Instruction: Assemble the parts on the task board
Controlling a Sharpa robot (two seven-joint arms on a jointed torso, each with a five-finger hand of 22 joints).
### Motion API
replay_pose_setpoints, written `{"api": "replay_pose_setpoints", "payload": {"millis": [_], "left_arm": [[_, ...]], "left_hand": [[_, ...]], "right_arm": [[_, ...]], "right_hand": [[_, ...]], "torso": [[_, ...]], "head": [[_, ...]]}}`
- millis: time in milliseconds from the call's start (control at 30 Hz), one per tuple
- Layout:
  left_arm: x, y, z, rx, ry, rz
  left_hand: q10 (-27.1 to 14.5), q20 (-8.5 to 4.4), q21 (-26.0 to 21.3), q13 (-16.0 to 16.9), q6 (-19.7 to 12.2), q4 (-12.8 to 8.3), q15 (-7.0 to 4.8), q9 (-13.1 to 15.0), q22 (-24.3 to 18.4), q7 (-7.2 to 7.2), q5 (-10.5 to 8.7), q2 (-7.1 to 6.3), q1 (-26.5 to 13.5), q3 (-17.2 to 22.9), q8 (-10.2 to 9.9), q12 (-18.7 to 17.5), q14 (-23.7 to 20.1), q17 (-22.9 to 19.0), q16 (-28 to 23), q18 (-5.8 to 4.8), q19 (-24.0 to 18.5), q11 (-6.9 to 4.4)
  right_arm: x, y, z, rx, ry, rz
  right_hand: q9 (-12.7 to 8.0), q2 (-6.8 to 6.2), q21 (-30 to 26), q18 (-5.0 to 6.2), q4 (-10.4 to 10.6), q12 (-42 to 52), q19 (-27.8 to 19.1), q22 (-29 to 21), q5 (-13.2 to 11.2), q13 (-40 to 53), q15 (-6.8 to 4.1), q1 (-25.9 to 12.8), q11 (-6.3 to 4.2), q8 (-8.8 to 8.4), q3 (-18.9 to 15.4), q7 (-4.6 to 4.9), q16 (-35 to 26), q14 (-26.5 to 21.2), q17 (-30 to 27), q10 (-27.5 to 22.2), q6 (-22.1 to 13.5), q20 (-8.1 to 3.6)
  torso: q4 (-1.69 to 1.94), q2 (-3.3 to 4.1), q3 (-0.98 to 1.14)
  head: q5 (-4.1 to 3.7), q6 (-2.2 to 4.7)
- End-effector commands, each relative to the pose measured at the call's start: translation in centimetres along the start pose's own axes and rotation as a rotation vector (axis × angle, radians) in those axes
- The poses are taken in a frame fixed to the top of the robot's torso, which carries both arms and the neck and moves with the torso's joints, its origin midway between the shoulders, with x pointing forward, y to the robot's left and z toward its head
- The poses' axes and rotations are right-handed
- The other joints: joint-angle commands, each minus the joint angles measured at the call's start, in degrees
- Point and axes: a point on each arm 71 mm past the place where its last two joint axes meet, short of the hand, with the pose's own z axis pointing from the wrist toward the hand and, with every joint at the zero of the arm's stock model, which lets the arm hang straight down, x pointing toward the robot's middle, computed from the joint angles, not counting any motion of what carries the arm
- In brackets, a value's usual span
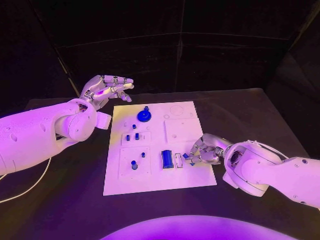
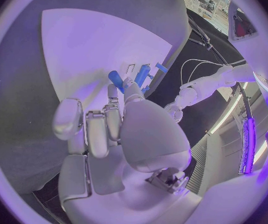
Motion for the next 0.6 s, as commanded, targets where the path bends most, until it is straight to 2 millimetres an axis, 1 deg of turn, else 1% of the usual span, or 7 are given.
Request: {"api": "replay_pose_setpoints", "payload": {"millis": [33, 200, 367, 467, 500, 567, 600], "left_arm": [[0.1, -0.1, 0.0, 0.005, 0.009, -0.005], [0.1, -0.1, 0.0, 0.004, 0.010, -0.006], [0.1, -0.1, 0.0, 0.004, 0.010, -0.006], [0.1, -0.1, 0.0, 0.004, 0.011, -0.007], [0.1, -0.1, 0.0, 0.003, 0.012, -0.007], [0.1, -0.1, 0.0, 0.002, 0.014, -0.008], [0.1, -0.1, 0.0, 0.001, 0.015, -0.009]], "left_hand": [[-0.3, 0.23, -0.2, 0.0, -0.2, 0.0, 0.21, 0.0, -0.1, -0.17, 0.16, 0.50, -0.1, -0.3, 0.3, 0.2, -0.4, -0.1, 0.2, 0.78, 0.1, 0.03], [-0.3, 0.23, -0.2, 0.0, -0.2, 0.0, 0.21, 0.0, -0.1, -0.17, 0.16, 0.50, -0.1, -0.3, 0.3, 0.2, -0.4, -0.1, 0.2, 0.78, 0.1, 0.03], [-0.3, 0.23, -0.2, 0.0, -0.2, 0.0, 0.21, 0.0, -0.1, -0.17, 0.16, 0.50, -0.1, -0.3, 0.3, 0.2, -0.4, -0.1, 0.2, 0.78, 0.1, 0.03], [-0.3, 0.23, -0.2, 0.0, -0.2, 0.0, 0.21, 0.0, -0.1, -0.17, 0.16, 0.50, -0.1, -0.3, 0.3, 0.2, -0.4, -0.1, 0.2, 0.78, 0.1, 0.03], [-0.3, 0.23, -0.2, 0.0, -0.2, 0.0, 0.21, 0.0, -0.1, -0.17, 0.16, 0.50, -0.1, -0.3, 0.3, 0.2, -0.4, -0.1, 0.2, 0.78, 0.1, 0.03], [-0.3, 0.23, -0.2, 0.0, -0.2, 0.0, 0.21, 0.0, -0.1, -0.17, 0.16, 0.50, -0.1, -0.3, 0.3, 0.2, -0.4, -0.1, 0.2, 0.78, 0.1, 0.03], [-0.4, 0.24, -0.2, 0.0, -0.3, 0.0, 0.22, 0.0, -0.1, -0.14, 0.15, 0.53, -0.1, -0.4, 0.3, 0.3, -0.4, -0.1, 0.3, 0.77, 0.1, 0.04]], "right_arm": [[0.1, 0.3, 0.2, -0.011, 0.002, 0.056], [0.3, 0.5, 0.5, -0.016, 0.009, 0.059], [0.5, 0.6, 1.1, -0.010, 0.020, 0.054], [0.8, 0.7, 1.3, 0.000, 0.041, 0.032], [0.8, 0.7, 1.4, 0.002, 0.044, 0.020], [0.9, 0.8, 1.5, 0.007, 0.049, 0.002], [1.0, 0.8, 1.6, 0.009, 0.050, -0.005]], "right_hand": [[0.1, 0.73, 0.1, -0.41, 0.4, 0.0, 0.3, 0.0, 0.4, -9.4, -0.30, -0.1, -0.45, 0.34, 0.2, -0.06, 0.2, 3.8, 3.7, 0.9, 0.2, 0.07], [0.1, 0.58, 0.2, -0.41, 0.7, 0.0, 0.3, 0.1, 0.4, -9.4, -0.31, -0.5, -0.46, 0.31, 0.4, -0.08, 0.2, 3.9, 3.8, 0.9, 0.3, 0.07], [0.2, 0.52, 0.2, -0.42, 0.9, 0.1, 0.3, 0.2, 0.5, -9.3, -0.32, -0.8, -0.49, 0.34, 0.5, -0.14, 0.3, 3.9, 4.0, 1.0, 0.5, 0.07], [0.2, 0.23, 0.2, -0.43, 1.3, 0.2, 0.4, 0.2, 0.5, -9.2, -0.33, -1.5, -0.51, 0.35, 0.6, -0.17, 0.3, 3.9, 4.0, 1.1, 0.7, 0.06], [0.2, 0.00, 0.3, -0.46, 1.8, 0.3, 0.4, 0.4, 0.5, -9.1, -0.32, -2.1, -0.49, 0.34, 0.4, -0.15, 0.4, 3.9, 4.1, 1.2, 0.8, 0.07], [0.4, -0.78, 0.5, -0.53, 2.9, 0.5, 0.6, 0.7, 3.4, -8.9, -0.34, -3.8, -0.58, 0.40, -0.1, -0.29, 0.5, 3.9, 4.3, 1.4, 1.3, 0.08], [0.5, -0.95, 0.5, -0.53, 3.2, 0.6, 0.7, 0.8, 3.9, -8.8, -0.39, -4.2, -0.62, 0.44, -0.2, -0.34, 0.5, 3.9, 4.3, 1.5, 1.4, 0.05]], "torso": [[-0.03, 0.02, 0.07], [-0.01, 0.06, 0.00], [-0.02, 0.00, 0.01], [0.09, 0.09, 0.01], [0.03, 0.07, 0.02], [0.00, 0.06, 0.03], [0.00, 0.03, 0.03]], "head": [[0.20, -0.07], [0.23, -0.13], [0.44, -0.15], [0.40, -0.22], [0.49, -0.21], [0.63, -0.30], [0.66, -0.34]]}}
